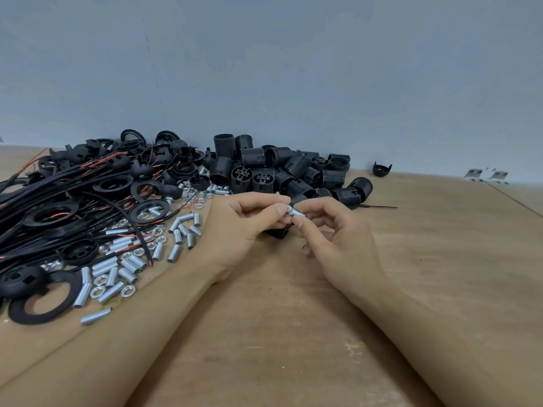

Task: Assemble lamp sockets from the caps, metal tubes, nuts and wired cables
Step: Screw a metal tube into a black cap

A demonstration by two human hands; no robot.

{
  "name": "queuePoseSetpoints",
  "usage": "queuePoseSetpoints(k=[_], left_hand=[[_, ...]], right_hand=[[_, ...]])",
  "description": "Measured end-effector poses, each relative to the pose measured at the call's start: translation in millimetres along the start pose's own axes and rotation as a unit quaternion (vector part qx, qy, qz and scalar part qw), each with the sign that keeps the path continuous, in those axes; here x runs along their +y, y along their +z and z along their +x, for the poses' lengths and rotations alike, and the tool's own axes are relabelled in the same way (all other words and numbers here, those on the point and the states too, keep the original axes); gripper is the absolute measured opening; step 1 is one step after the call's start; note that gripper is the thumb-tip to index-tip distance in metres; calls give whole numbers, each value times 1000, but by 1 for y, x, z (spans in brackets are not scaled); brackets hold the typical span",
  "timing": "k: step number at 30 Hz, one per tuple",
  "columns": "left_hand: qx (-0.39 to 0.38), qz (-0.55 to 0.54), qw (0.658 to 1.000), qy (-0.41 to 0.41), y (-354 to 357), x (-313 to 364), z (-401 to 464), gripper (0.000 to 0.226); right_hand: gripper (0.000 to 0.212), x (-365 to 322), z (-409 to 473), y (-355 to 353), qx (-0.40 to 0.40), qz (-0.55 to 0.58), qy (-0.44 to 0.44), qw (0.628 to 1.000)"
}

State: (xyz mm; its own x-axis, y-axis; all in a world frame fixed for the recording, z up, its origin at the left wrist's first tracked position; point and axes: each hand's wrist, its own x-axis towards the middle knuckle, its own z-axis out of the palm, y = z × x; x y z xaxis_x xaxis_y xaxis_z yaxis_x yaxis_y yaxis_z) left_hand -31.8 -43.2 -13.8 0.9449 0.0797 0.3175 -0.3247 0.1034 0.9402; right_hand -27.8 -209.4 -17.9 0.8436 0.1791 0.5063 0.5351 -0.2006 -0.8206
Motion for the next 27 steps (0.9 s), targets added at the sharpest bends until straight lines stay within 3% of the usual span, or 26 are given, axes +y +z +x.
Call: queuePoseSetpoints(k=[13,17,27], left_hand=[[-17,22,999,-33,0,-2,-1,16],[-12,28,999,-38,1,0,-2,33],[-35,-49,995,-76,-3,0,2,30]], right_hand=[[25,-1,3,0,-2,18,27,999],[28,-2,3,0,-5,35,35,999],[38,-4,5,-1,-13,118,51,992]])
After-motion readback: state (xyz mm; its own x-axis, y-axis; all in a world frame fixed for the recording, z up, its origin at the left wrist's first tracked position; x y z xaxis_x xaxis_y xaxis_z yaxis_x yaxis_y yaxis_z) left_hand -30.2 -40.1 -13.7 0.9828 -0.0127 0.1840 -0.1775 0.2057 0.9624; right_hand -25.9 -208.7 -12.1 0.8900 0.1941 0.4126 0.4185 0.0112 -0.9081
